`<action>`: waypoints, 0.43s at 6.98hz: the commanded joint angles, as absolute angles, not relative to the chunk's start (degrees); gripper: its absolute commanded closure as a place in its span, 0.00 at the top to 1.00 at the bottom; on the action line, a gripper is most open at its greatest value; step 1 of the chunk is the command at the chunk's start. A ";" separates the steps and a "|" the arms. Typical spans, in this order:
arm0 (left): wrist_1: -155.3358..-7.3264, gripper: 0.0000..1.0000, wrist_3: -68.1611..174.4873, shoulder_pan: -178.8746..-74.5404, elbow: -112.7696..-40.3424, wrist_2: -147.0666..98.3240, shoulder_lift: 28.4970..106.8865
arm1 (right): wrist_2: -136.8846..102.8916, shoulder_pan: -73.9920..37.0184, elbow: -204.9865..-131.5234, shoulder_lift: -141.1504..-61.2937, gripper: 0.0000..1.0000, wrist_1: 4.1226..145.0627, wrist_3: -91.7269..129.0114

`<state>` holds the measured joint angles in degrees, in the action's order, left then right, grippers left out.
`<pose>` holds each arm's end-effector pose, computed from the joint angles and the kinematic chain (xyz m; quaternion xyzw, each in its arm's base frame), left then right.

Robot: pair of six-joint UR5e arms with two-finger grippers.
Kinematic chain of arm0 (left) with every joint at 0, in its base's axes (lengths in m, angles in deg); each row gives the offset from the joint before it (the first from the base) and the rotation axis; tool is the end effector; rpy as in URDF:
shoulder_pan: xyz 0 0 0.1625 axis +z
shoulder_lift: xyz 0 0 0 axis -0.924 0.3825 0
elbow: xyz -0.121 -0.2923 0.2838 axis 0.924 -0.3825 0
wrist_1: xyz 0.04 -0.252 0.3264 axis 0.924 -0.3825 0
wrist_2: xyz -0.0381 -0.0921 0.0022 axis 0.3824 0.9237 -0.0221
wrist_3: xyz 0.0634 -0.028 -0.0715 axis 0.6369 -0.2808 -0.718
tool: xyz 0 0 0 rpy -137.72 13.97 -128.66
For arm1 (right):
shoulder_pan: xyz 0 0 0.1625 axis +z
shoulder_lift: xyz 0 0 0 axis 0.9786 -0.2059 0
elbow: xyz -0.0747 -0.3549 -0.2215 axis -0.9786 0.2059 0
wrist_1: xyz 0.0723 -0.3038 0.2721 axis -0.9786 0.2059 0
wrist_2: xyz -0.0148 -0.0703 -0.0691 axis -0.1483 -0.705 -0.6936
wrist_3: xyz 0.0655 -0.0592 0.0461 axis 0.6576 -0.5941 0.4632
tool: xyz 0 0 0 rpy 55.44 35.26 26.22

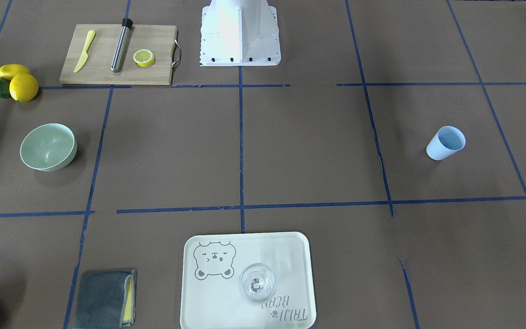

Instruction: Pour ice into bowl

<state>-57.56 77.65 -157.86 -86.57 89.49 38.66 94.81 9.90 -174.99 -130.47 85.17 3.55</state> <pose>-0.0651 -0.4264 0.6338 0.0665 0.3812 0.0893 0.9178 0.0482 -0.4308 0.6431 0.0151 -0.3817 -0.0155 0.9240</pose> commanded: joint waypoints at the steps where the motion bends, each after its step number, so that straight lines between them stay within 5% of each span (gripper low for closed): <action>1: -57.95 1.00 77.82 -157.86 -86.84 89.45 38.87 | 94.81 9.86 -174.93 -130.47 1.00 85.12 3.55; 3: -57.86 1.00 77.74 -157.86 -86.75 89.45 38.87 | 94.81 9.86 -174.93 -130.47 1.00 85.03 3.55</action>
